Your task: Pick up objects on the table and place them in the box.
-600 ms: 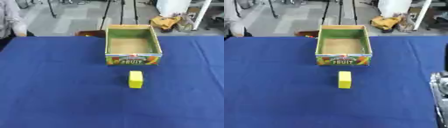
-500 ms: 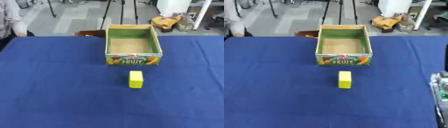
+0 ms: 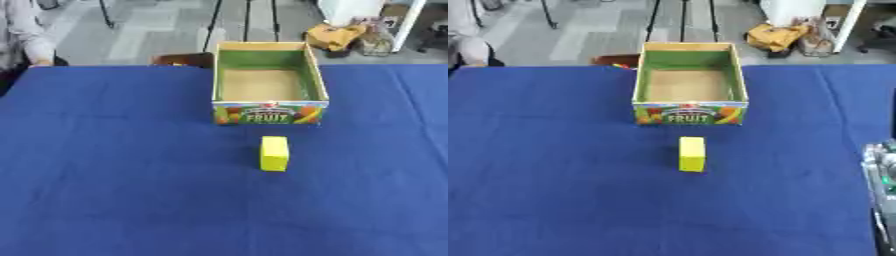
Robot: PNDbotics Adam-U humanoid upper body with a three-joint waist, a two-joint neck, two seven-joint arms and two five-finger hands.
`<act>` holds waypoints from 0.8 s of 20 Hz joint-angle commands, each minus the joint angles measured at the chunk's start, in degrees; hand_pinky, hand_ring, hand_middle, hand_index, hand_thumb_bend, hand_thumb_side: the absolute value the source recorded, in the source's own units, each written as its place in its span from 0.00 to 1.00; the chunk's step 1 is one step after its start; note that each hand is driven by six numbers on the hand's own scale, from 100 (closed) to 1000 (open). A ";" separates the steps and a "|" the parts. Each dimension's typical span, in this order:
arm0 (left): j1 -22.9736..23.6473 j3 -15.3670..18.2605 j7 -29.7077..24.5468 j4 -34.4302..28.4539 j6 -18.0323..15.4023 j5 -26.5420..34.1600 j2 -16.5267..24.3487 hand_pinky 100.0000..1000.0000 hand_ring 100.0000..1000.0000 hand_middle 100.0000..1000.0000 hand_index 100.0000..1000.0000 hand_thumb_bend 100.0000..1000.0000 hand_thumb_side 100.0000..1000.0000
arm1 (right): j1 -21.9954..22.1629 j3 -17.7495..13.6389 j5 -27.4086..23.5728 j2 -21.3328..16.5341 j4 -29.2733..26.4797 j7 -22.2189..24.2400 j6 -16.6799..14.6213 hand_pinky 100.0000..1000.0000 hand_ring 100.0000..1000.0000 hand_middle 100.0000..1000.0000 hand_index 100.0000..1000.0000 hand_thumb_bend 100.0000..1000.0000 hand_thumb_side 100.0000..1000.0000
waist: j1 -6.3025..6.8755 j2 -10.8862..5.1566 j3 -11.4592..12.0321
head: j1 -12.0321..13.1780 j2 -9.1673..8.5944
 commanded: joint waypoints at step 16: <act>-0.52 -0.31 -0.77 -1.05 0.26 -0.19 0.53 0.52 0.73 0.83 0.94 0.00 0.99 | -12.10 7.82 10.28 -19.94 5.34 35.99 23.32 0.77 0.77 0.67 0.82 0.00 0.91 | -0.12 -1.18 1.25 | -1.25 -0.35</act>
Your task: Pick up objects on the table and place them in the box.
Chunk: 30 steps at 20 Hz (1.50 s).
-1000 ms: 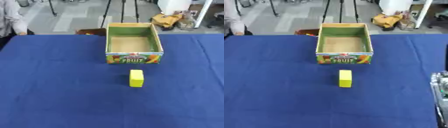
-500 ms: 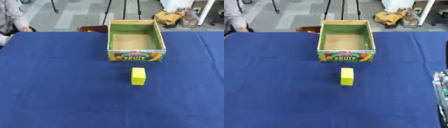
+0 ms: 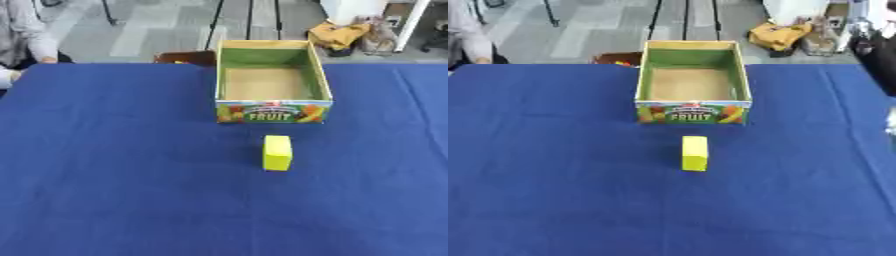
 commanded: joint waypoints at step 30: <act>-0.27 -0.77 -1.32 -1.05 0.35 1.29 0.94 0.51 0.73 0.83 0.94 0.00 0.99 | -18.92 15.23 7.62 -3.70 22.00 48.80 -2.49 0.81 0.86 0.77 0.92 0.58 0.80 | -0.46 -2.29 1.21 | -2.14 -1.47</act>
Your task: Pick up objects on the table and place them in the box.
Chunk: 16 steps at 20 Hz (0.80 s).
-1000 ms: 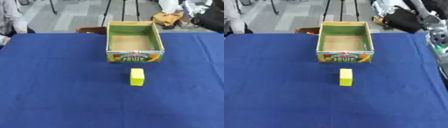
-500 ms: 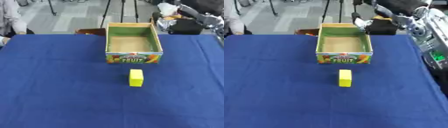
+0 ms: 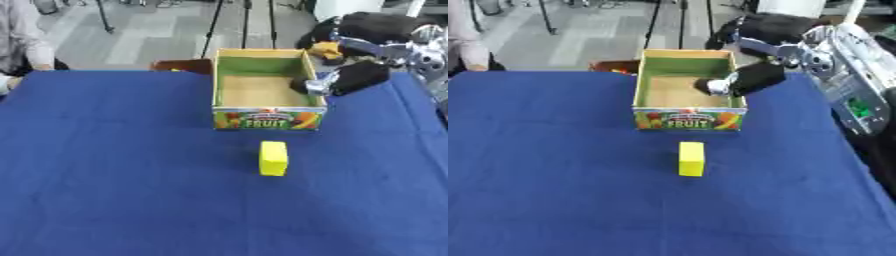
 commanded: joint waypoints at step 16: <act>-0.86 0.10 -0.29 -1.05 0.14 0.24 0.59 0.51 0.73 0.84 0.94 0.00 0.98 | 3.22 2.97 -5.51 1.07 -2.55 9.74 6.58 0.84 0.86 0.76 0.94 0.58 0.63 | 0.15 -0.45 0.09 | -0.38 -1.19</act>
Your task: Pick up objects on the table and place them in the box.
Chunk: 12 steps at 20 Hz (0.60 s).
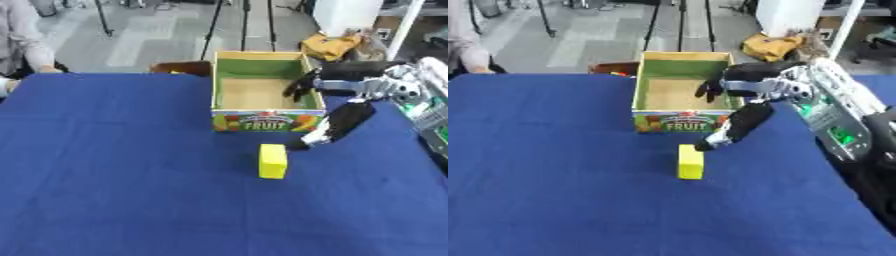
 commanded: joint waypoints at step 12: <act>-1.08 0.05 -0.33 -1.05 0.28 0.21 0.33 0.51 0.73 0.84 0.94 0.00 0.99 | 0.62 2.43 3.35 2.60 1.63 1.43 2.47 0.84 0.86 0.75 0.93 0.49 0.57 | -0.13 -0.25 0.25 | -0.16 -0.94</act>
